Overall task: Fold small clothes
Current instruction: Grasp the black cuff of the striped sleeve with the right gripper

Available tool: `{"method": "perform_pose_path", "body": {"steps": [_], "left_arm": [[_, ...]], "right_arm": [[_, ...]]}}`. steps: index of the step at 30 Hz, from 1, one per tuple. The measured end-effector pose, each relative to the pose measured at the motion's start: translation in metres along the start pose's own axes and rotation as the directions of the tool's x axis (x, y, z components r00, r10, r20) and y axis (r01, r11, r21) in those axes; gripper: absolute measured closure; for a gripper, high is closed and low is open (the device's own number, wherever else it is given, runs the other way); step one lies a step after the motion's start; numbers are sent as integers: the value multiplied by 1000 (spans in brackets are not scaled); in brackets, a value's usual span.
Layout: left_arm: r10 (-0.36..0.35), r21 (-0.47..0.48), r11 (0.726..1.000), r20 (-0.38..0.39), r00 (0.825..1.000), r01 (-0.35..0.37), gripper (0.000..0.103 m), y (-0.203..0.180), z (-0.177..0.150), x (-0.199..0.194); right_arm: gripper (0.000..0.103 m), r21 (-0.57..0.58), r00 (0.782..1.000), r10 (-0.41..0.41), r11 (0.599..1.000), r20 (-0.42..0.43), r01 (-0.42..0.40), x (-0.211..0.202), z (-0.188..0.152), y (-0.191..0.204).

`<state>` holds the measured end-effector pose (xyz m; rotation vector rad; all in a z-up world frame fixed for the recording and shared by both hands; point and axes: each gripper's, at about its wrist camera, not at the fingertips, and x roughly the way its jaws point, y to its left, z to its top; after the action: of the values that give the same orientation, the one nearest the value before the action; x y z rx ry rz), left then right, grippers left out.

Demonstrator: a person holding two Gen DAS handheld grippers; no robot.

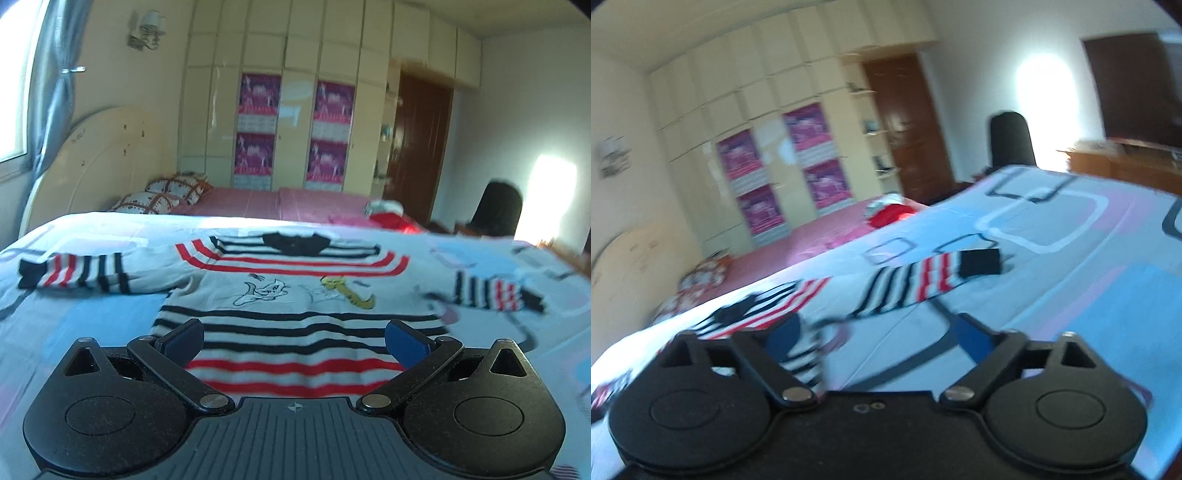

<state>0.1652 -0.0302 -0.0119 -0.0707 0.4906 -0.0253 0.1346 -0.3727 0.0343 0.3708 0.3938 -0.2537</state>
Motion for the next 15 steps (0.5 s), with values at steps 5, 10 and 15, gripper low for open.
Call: {"method": "perform_pose_path", "body": {"steps": [5, 10, 15], "left_arm": [[4, -20, 1000, -71, 997, -5, 0, -24, 14, 79], [17, -12, 1000, -159, 987, -19, 0, -56, 19, 152], [35, -8, 999, -199, 979, -38, 0, -73, 19, 188]], "right_arm": [[50, 171, 996, -27, 984, -82, 40, 120, 20, -62], [50, 296, 985, -63, 949, -162, 109, 217, 20, -111], [51, 417, 981, -36, 902, -193, 115, 262, 11, -141]]}}
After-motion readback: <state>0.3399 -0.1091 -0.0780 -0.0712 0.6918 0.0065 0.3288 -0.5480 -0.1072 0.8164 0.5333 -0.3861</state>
